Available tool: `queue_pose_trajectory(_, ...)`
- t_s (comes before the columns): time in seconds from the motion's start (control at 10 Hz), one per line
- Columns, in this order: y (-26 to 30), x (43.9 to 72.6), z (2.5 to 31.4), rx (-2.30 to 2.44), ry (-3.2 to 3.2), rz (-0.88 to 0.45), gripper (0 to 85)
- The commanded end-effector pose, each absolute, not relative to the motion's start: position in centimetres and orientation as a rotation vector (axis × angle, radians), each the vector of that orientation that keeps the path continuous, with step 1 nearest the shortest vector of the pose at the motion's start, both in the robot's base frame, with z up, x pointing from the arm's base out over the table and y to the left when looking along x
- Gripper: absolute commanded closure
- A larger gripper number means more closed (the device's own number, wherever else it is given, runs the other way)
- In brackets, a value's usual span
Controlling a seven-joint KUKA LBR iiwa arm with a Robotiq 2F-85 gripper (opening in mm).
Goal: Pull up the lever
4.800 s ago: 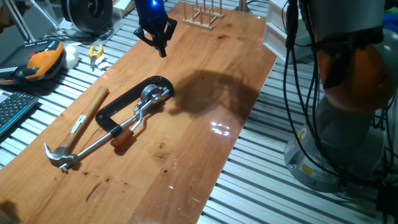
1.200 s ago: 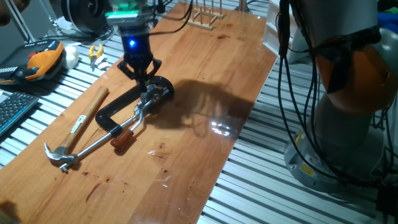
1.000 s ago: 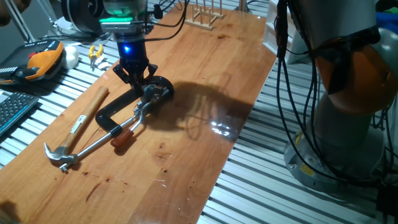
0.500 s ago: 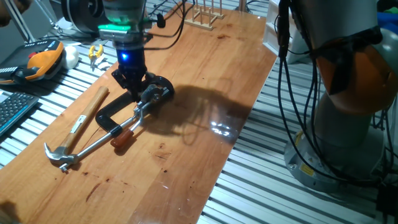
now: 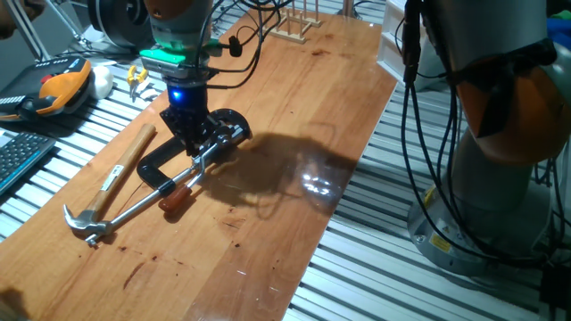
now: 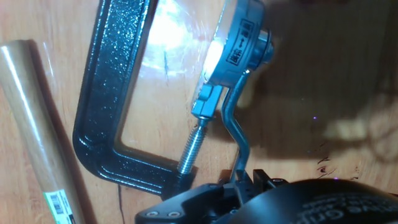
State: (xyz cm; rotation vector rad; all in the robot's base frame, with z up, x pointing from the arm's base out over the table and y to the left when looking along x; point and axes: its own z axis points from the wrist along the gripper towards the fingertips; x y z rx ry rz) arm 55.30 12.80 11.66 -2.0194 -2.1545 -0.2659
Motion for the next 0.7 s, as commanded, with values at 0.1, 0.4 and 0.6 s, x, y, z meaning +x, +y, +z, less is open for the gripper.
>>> queue_pose_trajectory(0.1,13.21,55.04,11.25,-2.02,-2.16,-0.27,68.0)
queue_pose_trajectory(0.4,13.46,55.01,10.92,-2.023,-2.165,-0.275,68.0)
queue_pose_trajectory(0.6,13.46,55.01,10.92,-2.033,-2.167,-0.283,68.0)
